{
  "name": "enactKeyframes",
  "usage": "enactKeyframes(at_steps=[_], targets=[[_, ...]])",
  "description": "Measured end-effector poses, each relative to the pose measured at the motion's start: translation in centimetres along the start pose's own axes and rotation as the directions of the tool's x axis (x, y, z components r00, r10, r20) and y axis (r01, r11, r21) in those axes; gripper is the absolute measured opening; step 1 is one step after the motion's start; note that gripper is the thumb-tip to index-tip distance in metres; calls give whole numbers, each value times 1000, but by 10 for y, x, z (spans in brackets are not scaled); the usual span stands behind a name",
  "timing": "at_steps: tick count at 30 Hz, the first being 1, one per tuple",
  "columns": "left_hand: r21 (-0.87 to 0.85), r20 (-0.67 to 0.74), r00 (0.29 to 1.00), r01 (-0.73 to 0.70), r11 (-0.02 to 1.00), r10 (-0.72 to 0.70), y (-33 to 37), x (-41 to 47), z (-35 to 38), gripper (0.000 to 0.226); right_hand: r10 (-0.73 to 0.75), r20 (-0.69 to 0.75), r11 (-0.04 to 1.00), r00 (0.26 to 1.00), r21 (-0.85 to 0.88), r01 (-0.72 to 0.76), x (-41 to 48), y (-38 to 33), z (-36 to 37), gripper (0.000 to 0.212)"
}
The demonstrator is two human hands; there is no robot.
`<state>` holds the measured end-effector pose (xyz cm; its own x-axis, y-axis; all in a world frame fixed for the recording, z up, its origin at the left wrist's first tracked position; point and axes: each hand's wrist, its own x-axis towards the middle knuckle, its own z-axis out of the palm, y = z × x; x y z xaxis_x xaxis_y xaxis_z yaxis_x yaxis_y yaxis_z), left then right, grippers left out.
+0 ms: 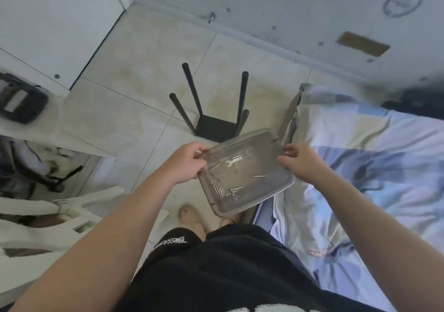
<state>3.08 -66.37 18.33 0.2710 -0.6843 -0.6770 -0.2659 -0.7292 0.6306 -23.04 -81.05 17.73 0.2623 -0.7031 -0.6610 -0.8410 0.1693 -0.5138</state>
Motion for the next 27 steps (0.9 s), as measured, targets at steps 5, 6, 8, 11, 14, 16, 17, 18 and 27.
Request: enactKeyframes(at_steps=[5, 6, 8, 11, 14, 16, 17, 18, 27], targets=[[-67, 104, 994, 46, 997, -39, -4, 45, 9, 28, 131, -5, 990, 991, 59, -131, 12, 43, 27, 20], [-110, 88, 995, 64, 992, -55, -8, 53, 11, 27, 165, -12, 980, 986, 111, -163, 13, 49, 35, 17], [-229, 48, 991, 136, 964, -128, -21, 66, 17, 23, 238, -20, 953, 971, 196, -229, 15, 58, 53, 17], [-301, 74, 963, 270, 914, -260, -52, 84, 32, 20, 341, -13, 898, 940, 300, -322, 21, 69, 86, 13], [-194, 65, 948, 318, 928, -311, -95, 105, 48, 18, 418, 26, 840, 908, 371, -397, 40, 78, 129, 16], [-134, 15, 951, 309, 942, -310, -128, 124, 55, 19, 452, 54, 809, 890, 396, -435, 58, 82, 161, 17], [-102, -3, 952, 306, 947, -308, -144, 135, 58, 18, 464, 59, 800, 884, 400, -447, 69, 85, 177, 16], [-74, -8, 950, 312, 947, -313, -161, 147, 61, 21, 479, 62, 792, 876, 399, -462, 81, 88, 193, 15], [-21, 66, 919, 390, 921, -388, -324, 277, 109, 21, 529, 121, 824, 840, 165, -542, 236, 162, 311, 10]])
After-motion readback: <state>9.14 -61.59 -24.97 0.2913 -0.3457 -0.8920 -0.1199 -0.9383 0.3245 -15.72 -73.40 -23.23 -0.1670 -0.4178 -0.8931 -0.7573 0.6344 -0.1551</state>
